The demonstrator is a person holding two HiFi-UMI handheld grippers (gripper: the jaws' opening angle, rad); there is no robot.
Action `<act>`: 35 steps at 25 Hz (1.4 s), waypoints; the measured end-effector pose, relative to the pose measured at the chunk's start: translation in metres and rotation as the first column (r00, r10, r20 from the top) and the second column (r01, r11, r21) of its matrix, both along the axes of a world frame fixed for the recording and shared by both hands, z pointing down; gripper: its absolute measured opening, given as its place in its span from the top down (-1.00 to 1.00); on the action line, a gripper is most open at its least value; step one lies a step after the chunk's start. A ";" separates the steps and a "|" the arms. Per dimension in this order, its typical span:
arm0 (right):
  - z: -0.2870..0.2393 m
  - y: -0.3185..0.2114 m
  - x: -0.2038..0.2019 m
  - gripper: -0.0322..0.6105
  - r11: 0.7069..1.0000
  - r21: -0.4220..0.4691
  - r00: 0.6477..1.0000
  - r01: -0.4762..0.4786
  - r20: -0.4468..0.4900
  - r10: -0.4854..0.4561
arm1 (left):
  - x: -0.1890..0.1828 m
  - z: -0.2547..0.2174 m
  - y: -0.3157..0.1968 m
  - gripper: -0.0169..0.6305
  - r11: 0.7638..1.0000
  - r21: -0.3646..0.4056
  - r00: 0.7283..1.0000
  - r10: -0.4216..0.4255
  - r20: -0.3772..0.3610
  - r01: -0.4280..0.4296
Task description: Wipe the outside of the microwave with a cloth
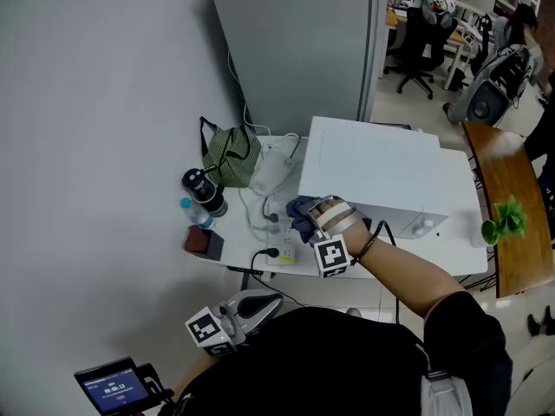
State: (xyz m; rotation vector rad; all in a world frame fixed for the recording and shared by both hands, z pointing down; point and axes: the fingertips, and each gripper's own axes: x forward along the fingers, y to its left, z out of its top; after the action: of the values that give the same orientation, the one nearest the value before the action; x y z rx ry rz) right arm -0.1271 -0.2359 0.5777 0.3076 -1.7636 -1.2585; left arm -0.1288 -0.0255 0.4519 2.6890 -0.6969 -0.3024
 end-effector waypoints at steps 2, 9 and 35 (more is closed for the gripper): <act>0.015 -0.018 -0.028 0.49 0.997 0.080 0.997 -0.005 -0.076 0.011 | -0.033 0.004 0.007 0.94 1.000 -0.005 1.000 -0.024 -0.007 0.024; 0.024 -0.025 -0.003 0.49 0.988 0.149 0.997 -0.030 -0.066 0.041 | -0.059 0.000 0.006 0.94 1.000 -0.014 0.999 -0.012 -0.038 0.011; 0.041 0.006 0.241 0.52 0.986 0.110 0.976 -0.122 -0.165 0.139 | 0.131 -0.008 -0.023 0.94 0.985 0.023 0.985 0.171 -0.018 -0.170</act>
State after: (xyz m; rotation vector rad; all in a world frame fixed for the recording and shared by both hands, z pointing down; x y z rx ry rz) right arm 0.1135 -0.2297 0.6185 0.3553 -1.5131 -1.2418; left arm 0.0023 -0.0490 0.4434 2.7398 -0.4558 -0.2928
